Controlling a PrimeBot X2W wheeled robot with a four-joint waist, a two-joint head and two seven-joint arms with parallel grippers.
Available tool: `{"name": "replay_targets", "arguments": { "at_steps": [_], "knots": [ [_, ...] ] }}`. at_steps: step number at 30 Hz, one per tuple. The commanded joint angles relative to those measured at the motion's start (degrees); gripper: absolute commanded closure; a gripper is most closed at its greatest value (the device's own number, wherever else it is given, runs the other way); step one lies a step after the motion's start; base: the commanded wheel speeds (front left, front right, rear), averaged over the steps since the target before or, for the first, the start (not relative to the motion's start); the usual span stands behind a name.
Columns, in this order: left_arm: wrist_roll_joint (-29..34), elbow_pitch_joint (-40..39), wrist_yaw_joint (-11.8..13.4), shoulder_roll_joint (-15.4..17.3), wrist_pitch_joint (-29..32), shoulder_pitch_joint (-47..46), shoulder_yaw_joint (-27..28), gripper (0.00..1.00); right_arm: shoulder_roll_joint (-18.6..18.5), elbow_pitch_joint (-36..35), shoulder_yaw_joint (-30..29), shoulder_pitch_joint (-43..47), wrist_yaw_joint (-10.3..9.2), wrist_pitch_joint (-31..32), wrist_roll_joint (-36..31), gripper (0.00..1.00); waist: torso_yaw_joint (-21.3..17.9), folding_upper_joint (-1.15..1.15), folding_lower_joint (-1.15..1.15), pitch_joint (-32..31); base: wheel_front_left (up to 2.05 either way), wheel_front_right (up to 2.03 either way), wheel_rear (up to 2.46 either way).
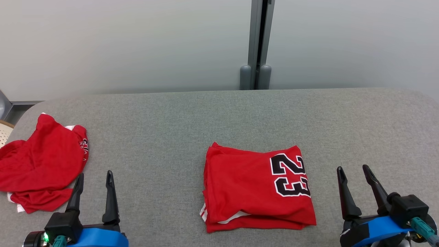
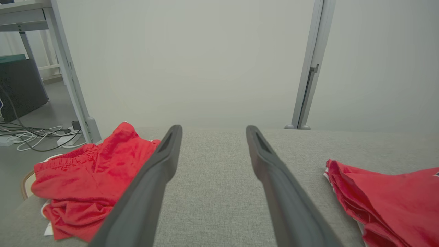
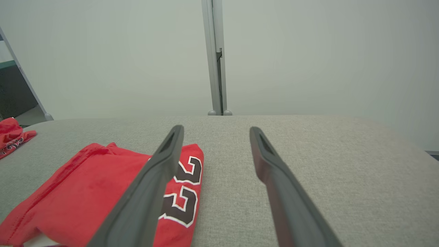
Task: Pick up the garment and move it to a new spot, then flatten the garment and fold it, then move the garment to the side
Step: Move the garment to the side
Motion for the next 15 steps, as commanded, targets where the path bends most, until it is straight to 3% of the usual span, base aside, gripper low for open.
{"name": "replay_targets", "arguments": {
  "at_steps": [1,15],
  "knots": [
    [0.45,0.10,-0.24,-0.03,-0.25,-0.52,0.22,0.00,0.23,-0.23,-0.13,0.45,0.01,0.18,-0.43,0.00,-0.02,0.00,0.00,0.02,0.00,0.00,0.00],
    [0.80,0.43,-0.71,-0.43,-0.25,-0.60,0.95,0.00,0.38,0.28,0.02,-0.31,0.01,1.12,-0.47,0.00,-0.33,0.00,0.00,0.16,0.00,0.00,0.00]
  ]
}}
